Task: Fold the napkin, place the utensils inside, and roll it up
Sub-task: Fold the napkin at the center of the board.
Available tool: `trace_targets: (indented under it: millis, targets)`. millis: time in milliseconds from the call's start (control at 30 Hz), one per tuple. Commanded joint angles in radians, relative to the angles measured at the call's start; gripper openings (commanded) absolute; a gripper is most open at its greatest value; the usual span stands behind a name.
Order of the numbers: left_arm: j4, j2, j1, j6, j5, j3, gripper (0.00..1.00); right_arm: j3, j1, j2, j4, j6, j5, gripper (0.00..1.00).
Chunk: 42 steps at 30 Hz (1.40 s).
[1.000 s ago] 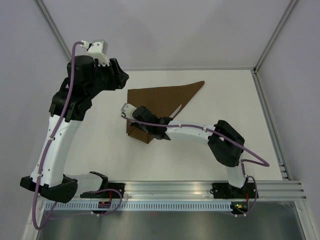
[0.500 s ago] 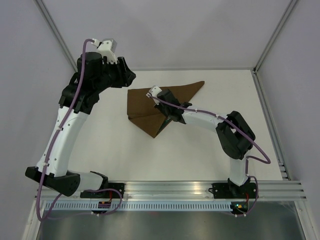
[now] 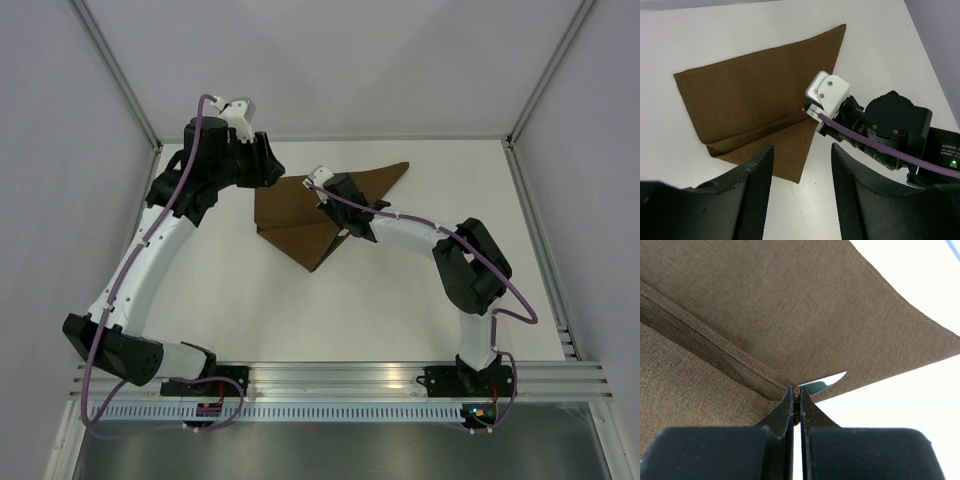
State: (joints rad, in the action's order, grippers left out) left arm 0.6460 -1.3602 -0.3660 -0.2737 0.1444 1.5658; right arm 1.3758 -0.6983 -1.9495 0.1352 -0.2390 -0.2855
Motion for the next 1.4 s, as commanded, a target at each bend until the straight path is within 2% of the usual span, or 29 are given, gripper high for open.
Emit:
trace_targets:
  millis: [0,800,1367]
  targets:
    - [-0.072,-0.017,0.004,-0.048,0.047,-0.021,0.54,-0.006,0.020,-0.019,-0.016,0.000,-0.023,0.01]
    - [-0.233,-0.154,0.004,-0.104,0.138,-0.205,0.55,-0.026,0.083,-0.057,-0.028,-0.002,-0.029,0.01]
    - [-0.347,-0.281,0.004,-0.131,0.185,-0.326,0.55,0.019,0.088,-0.120,-0.017,-0.005,-0.038,0.00]
